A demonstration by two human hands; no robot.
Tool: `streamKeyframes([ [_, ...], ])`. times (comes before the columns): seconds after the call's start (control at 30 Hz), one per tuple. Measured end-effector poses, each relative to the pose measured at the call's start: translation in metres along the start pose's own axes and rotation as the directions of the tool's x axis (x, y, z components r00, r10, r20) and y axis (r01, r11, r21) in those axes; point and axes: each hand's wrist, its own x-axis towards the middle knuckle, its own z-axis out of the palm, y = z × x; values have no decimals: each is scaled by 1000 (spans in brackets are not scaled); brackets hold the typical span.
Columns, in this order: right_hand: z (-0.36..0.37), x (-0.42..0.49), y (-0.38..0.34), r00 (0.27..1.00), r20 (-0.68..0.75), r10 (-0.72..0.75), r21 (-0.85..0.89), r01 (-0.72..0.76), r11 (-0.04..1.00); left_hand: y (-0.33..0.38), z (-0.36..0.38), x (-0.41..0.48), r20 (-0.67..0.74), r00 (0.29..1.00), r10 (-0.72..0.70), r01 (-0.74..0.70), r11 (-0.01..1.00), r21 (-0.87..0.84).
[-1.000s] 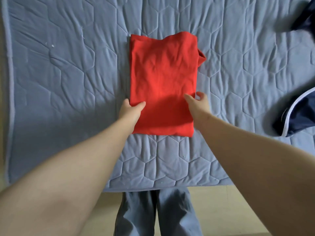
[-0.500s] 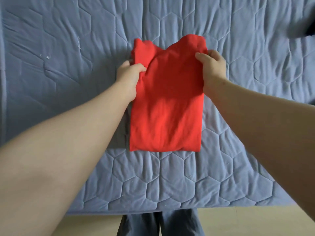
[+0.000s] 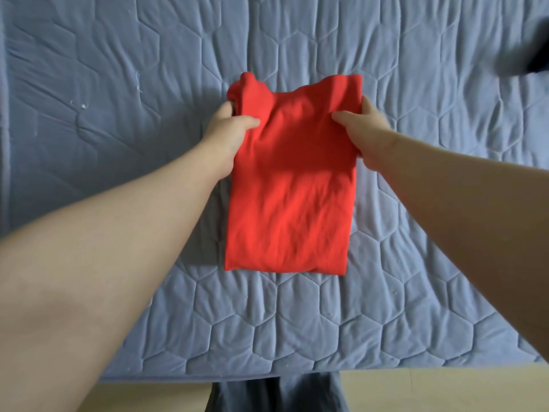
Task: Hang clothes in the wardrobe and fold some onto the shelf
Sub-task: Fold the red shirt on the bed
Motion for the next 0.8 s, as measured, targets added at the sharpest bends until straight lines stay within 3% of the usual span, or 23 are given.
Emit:
streamKeyframes([
  [0.1, 2, 6, -8, 997, -57, -42, -160, 32, 987, 2, -3, 3, -27, 999, 35, -32, 995, 96],
  [0.23, 5, 4, -9, 973, -127, -191, 32, 197, 980, 1, -5, 5, -54, 998, 36, -31, 995, 95],
  [0.3, 5, -1, -1, 974, -144, -175, 103, 190, 976, 3, -4, 5, -20, 1000, 18, -16, 997, 81],
  [0.4, 1, -2, 4, 933, -332, -139, 258, 231, 938, 7, -1, 4, 7, 1000, 27, -27, 1000, -6],
  [0.47, 0, 1, 7, 913, -397, -90, 214, 188, 959, 7, 3, 4, -32, 999, 42, -41, 999, 24],
  [0.57, 3, -4, 31, 954, -271, 130, 134, -96, 986, -11, 1, 0, -157, 987, -39, 80, 960, 268],
  [0.67, 9, -31, 63, 949, -156, 272, 114, -257, 960, -44, -7, -22, -234, 943, -234, 298, 910, 289],
  [0.73, 15, -56, 84, 944, -47, 327, 168, -315, 934, -64, -11, -45, -170, 923, -346, 378, 898, 224],
  [0.8, 21, -79, 102, 928, 36, 371, 157, -372, 915, -87, -17, -68, -61, 906, -419, 419, 866, 274],
])
